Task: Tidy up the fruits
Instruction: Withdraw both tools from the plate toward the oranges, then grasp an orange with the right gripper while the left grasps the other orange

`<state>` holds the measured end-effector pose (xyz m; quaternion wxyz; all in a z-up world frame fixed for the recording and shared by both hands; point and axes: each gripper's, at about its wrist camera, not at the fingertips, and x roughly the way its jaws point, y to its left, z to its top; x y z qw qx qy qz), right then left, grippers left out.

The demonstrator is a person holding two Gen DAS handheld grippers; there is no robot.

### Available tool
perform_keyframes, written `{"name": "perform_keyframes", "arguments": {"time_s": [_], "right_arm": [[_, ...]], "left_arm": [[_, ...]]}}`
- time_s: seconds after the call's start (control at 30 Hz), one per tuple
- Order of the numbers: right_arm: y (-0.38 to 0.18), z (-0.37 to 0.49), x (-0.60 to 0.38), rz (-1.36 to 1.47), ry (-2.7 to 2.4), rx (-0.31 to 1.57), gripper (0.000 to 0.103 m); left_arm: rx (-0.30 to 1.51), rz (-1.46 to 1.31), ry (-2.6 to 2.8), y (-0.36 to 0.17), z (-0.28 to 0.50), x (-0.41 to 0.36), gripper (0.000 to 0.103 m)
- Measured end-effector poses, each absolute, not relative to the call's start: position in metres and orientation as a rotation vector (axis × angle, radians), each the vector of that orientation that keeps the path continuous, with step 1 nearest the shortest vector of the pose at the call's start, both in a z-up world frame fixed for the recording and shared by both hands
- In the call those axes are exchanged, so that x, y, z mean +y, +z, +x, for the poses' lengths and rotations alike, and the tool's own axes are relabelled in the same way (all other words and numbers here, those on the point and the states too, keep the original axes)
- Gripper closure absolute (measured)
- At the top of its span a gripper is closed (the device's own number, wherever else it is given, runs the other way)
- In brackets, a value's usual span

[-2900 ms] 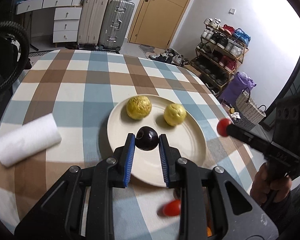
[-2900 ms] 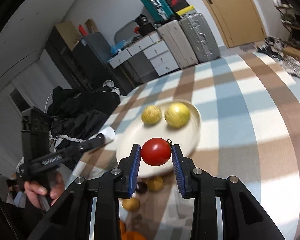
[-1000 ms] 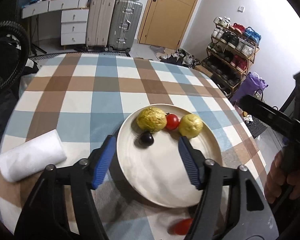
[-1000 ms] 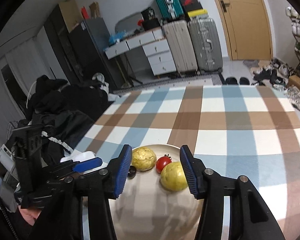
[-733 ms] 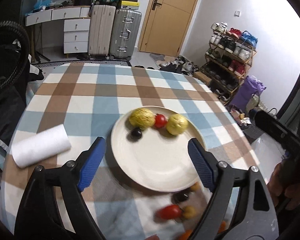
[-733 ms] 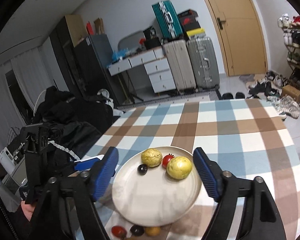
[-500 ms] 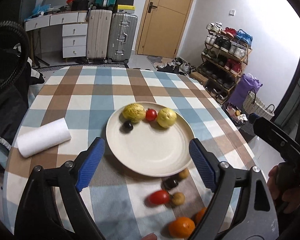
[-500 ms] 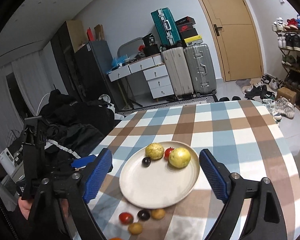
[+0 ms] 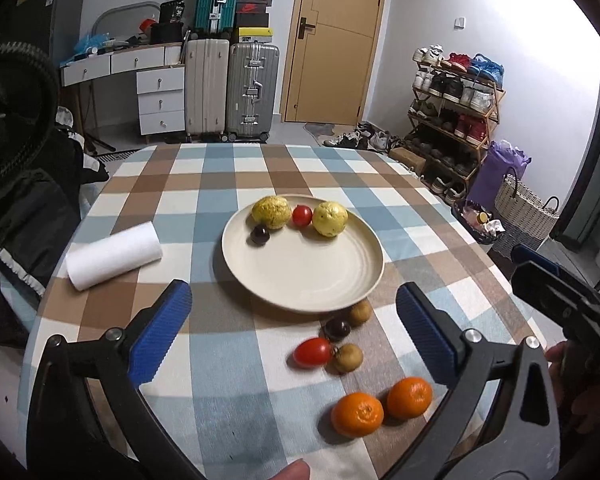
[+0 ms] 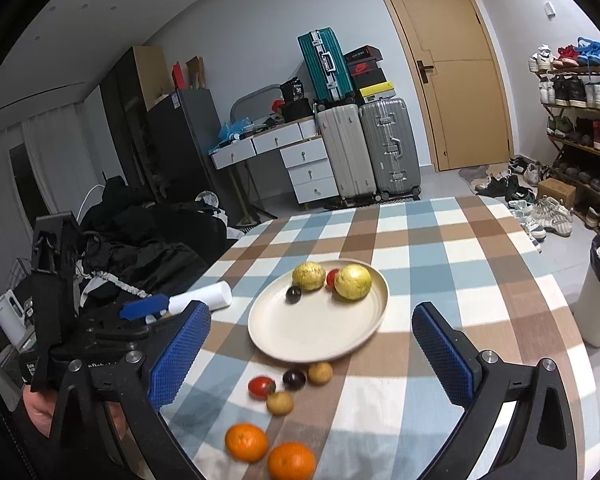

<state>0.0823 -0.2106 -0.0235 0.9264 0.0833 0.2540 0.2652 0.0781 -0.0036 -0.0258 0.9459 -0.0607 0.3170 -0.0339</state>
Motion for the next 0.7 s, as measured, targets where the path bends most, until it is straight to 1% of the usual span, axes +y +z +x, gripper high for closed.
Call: {"name": "perform_keyframes", "arguments": {"time_s": [0.2, 0.53, 0.7], "right_arm": [[-0.037, 0.067, -0.217, 0.189, 0.540, 0.556, 0.000], [-0.075, 0.047, -0.215, 0.189, 0.564, 0.670, 0.000], [-0.096, 0.041, -0.208, 0.170, 0.582, 0.718, 0.000]], "left_arm": [[0.688, -0.145, -0.082, -0.046, 0.066, -0.006, 0.001], [0.780, -0.174, -0.156, -0.091, 0.060, -0.005, 0.001], [0.807, -0.188, -0.156, -0.104, 0.062, -0.002, 0.001]]}}
